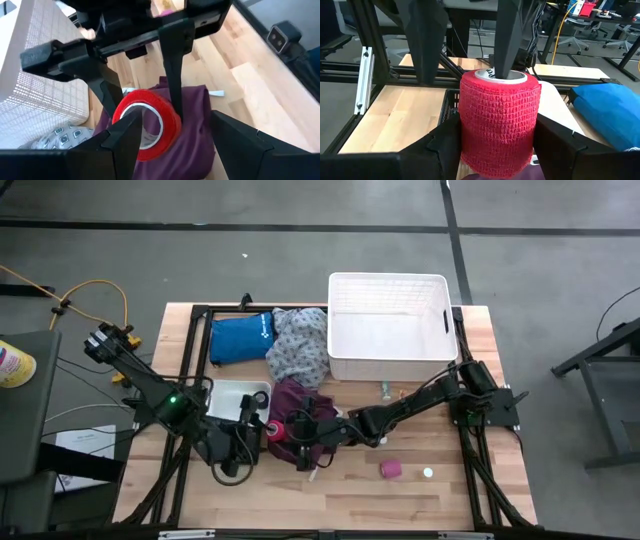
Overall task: Pick & place medical supplies in basket/bin
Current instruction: Put the red bandage into the white bin
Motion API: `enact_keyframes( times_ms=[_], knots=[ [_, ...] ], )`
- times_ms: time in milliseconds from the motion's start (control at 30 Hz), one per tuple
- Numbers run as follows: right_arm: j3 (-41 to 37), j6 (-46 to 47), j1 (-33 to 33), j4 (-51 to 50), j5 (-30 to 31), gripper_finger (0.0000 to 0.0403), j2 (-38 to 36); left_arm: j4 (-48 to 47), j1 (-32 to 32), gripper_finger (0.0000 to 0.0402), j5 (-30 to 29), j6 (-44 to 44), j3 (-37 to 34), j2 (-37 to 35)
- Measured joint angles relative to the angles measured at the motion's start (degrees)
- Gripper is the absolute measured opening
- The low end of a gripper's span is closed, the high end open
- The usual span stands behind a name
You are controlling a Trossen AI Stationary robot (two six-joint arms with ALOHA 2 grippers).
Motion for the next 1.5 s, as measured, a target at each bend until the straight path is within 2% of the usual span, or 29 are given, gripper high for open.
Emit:
enact_keyframes(
  times_ms=[500, 700, 933, 1300, 1500],
  knots=[
    [0.0, 0.2, 0.0, 0.4, 0.0, 0.0201, 0.0, -2.7, 0.1, 0.0223, 0.8, -3.9, 0.0, 0.4],
    [0.0, 3.2, 0.0, 0.7, -1.3, 0.0201, 0.0, -2.8, 0.1, 0.0214, 1.0, -4.2, 0.1, 0.4],
    [0.0, 3.3, 0.0, 0.8, -1.4, 0.0201, 0.0, -3.0, 0.1, 0.0184, 0.9, -4.2, 0.1, 0.4],
    [0.0, 3.3, 0.0, 1.0, -1.7, 0.0201, 0.0, -3.1, 0.1, 0.0104, 0.2, -4.2, 0.1, 0.4],
    [0.0, 3.3, 0.0, 1.8, -2.9, 0.0201, 0.1, -3.1, 0.1, 0.0088, 0.6, -4.2, 0.0, 0.4]
  ],
)
